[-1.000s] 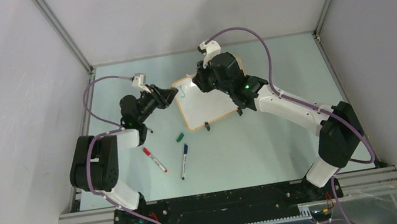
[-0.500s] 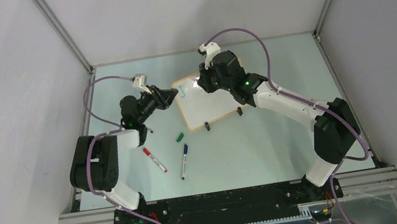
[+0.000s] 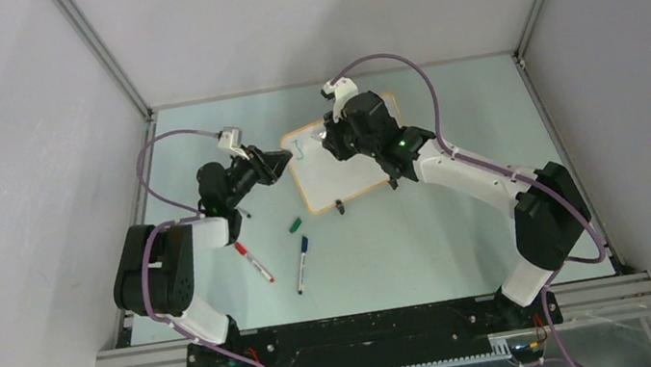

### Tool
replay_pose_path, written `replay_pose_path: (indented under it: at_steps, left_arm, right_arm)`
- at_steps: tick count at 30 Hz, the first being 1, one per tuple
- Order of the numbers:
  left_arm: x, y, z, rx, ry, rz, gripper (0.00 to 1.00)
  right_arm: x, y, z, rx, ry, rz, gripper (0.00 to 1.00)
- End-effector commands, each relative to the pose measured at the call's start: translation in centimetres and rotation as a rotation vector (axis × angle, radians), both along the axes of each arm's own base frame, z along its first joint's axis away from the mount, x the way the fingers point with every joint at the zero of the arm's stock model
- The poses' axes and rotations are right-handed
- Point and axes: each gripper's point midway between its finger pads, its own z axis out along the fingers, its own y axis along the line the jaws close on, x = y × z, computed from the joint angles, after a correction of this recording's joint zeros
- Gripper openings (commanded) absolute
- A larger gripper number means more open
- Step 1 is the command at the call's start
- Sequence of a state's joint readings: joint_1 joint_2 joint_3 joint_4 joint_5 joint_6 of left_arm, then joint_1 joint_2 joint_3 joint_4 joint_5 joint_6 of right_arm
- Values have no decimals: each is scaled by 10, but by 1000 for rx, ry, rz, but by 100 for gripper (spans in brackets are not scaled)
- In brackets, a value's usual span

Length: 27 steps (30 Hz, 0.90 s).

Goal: Write a sentence on the whiteboard

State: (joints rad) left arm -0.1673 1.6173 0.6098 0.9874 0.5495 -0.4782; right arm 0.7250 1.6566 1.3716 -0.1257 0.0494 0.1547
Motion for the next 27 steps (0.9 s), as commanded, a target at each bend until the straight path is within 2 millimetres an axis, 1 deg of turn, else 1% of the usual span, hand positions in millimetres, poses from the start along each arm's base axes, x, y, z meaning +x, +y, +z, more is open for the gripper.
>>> replay_pose_path:
  at_steps: [1, 5, 10, 20, 27]
  left_arm:
    - [-4, -3, 20, -28, -64, -19, 36]
    - [-3, -6, 21, -26, -60, -28, 36]
    - [-5, -3, 26, -15, -73, -14, 35]
    - [1, -8, 21, -19, -42, -34, 33]
    - [9, -7, 13, -2, -1, -19, 29]
  right_arm:
    - [-1, -8, 28, 49, -69, -42, 0]
    - [-1, -5, 24, 55, -62, -42, 0]
    - [-5, 0, 21, 60, -54, -28, 0]
    - [-11, 10, 16, 22, -75, -16, 0]
    - [-12, 16, 12, 19, -76, -11, 0]
